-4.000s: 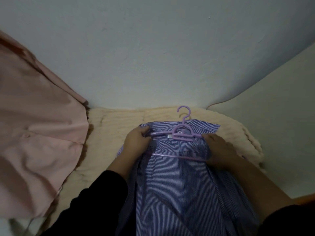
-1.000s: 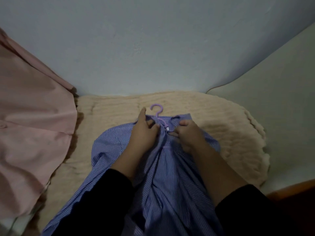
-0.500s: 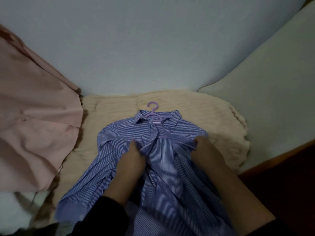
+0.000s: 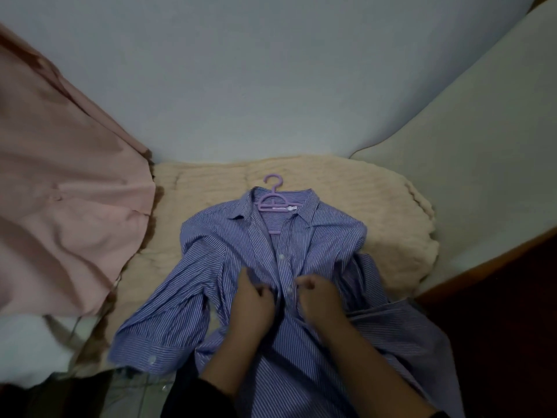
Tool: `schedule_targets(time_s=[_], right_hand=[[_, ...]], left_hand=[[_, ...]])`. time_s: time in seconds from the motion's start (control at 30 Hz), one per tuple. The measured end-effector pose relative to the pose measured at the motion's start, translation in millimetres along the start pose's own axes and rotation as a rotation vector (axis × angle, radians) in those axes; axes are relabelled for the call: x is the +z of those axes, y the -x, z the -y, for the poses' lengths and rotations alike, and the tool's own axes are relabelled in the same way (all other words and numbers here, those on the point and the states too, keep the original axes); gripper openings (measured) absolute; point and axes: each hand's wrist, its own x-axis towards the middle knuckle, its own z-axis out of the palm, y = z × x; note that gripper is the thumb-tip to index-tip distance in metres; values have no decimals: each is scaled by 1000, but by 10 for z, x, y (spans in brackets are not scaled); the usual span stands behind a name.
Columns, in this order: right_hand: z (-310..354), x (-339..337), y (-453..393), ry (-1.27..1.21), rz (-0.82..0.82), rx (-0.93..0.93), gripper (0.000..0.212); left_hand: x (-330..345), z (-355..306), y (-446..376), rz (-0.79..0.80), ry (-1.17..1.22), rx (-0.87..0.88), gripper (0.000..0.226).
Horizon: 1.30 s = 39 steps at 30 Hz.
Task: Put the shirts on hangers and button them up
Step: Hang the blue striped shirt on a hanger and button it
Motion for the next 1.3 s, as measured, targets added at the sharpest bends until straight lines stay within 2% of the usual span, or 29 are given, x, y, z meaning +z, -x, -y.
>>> schedule_targets(time_s=[0.1, 0.17, 0.3, 0.47, 0.63, 0.83, 0.93, 1.07, 1.17, 1.3], right_hand=[[73, -26, -169, -37, -104, -74, 26], [148, 5, -331, -73, -64, -43, 28], [262, 129, -594, -240, 89, 158, 20], [310, 211, -665, -295, 181, 267, 10], [303, 232, -713, -311, 195, 321, 5], [266, 258, -710, -170, 174, 217, 5], [301, 214, -694, -185, 187, 225, 8], [320, 92, -618, -370, 130, 229, 4], [302, 31, -548, -402, 95, 165, 4], [349, -2, -489, -374, 86, 120, 6]], left_hand=[[-15, -50, -153, -76, 106, 30, 62], [-11, -91, -286, -90, 196, -5, 61], [15, -101, -524, -119, 330, -76, 65], [16, -14, -715, -36, 443, -179, 68], [22, 43, -777, 41, 512, -267, 75], [-12, 47, -824, 99, 607, -320, 82], [-24, 52, -789, 69, 662, -279, 87], [-57, -4, -664, -52, 548, -76, 83], [-63, -74, -559, -48, 453, 43, 89], [-40, -161, -430, -39, 424, 73, 81]])
